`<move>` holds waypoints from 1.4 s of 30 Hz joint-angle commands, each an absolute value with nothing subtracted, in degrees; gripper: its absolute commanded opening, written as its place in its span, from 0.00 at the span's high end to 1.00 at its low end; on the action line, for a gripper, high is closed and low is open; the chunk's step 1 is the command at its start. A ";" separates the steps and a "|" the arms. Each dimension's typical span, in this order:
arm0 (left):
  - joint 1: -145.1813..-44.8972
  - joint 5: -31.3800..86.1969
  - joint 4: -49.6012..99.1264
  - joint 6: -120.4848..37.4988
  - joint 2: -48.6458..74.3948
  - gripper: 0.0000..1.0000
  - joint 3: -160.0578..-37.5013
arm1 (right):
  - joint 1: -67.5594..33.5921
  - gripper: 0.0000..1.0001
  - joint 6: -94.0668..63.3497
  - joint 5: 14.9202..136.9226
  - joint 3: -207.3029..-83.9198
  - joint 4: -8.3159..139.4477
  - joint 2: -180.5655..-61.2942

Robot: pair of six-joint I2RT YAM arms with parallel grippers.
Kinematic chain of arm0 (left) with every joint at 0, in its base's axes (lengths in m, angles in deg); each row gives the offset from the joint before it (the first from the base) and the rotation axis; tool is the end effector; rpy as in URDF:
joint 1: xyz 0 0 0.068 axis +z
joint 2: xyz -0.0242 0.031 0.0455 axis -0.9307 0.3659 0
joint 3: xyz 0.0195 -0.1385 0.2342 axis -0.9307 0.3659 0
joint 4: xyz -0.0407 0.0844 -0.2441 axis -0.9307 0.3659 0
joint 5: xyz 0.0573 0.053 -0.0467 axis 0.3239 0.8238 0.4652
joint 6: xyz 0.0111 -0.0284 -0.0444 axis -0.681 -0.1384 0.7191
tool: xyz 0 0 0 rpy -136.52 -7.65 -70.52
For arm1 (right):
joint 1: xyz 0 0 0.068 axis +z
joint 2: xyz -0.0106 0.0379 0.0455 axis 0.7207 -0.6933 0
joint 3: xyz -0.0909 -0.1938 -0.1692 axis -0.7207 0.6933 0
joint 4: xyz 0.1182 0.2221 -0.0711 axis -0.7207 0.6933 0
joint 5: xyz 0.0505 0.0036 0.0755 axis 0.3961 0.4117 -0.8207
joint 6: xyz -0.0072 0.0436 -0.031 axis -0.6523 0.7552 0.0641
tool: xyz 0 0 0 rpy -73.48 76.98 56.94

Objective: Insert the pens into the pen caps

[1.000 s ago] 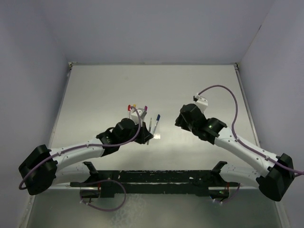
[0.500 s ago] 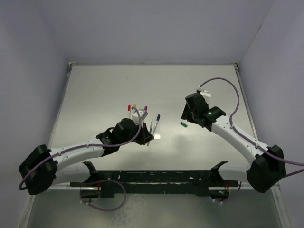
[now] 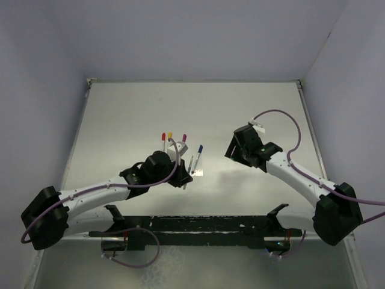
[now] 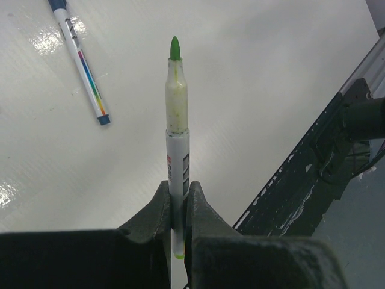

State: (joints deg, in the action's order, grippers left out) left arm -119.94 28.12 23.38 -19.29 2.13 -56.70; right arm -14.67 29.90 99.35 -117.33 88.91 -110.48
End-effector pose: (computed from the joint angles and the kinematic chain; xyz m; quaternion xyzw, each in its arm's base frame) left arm 0.1438 -0.1878 0.2060 0.1650 0.8536 -0.3743 0.3225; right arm 0.2223 0.1245 0.2413 0.2144 0.8984 0.1452 0.3547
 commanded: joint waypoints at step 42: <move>-119.87 28.64 27.29 -22.20 1.90 1.00 -56.06 | -16.67 0.33 39.95 102.14 -115.09 75.20 -127.75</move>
